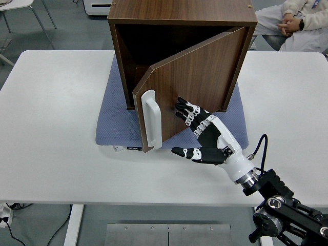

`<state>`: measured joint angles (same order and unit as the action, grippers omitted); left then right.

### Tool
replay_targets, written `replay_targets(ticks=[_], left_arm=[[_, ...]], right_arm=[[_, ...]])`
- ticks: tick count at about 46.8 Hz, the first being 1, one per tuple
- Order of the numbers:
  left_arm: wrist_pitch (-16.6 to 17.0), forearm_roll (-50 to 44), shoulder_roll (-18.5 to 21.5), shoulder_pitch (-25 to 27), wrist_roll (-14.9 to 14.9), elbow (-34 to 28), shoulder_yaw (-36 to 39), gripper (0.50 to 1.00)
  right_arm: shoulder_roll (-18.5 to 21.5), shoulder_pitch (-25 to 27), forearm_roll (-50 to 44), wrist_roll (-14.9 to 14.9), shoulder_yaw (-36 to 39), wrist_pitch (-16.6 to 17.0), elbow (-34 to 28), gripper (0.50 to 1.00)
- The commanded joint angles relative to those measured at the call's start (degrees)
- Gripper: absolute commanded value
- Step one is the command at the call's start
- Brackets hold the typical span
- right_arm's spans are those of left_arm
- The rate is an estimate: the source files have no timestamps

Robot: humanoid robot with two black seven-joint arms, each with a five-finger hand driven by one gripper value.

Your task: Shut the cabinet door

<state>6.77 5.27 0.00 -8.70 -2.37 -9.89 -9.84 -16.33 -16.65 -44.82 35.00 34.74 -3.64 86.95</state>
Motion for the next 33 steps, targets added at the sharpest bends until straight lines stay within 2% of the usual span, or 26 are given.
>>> replay_targets(ticks=[1, 23, 33], left_arm=[[0.00, 0.00, 0.00, 0.00, 0.00, -0.04, 0.00, 1.000], [0.00, 0.00, 0.00, 0.08, 0.00, 0.04, 0.00, 1.000], [0.00, 0.00, 0.00, 0.00, 0.00, 0.04, 0.00, 1.000]], right_arm=[[0.15, -0.31, 0.00, 0.00, -0.81, -0.49, -0.03, 1.000], [0.51, -4.00, 0.00, 0.00, -7.40, -3.04, -0.99, 1.000], [2.79, -5.94, 0.52, 0.00, -7.49, -3.92, -2.40, 1.000]])
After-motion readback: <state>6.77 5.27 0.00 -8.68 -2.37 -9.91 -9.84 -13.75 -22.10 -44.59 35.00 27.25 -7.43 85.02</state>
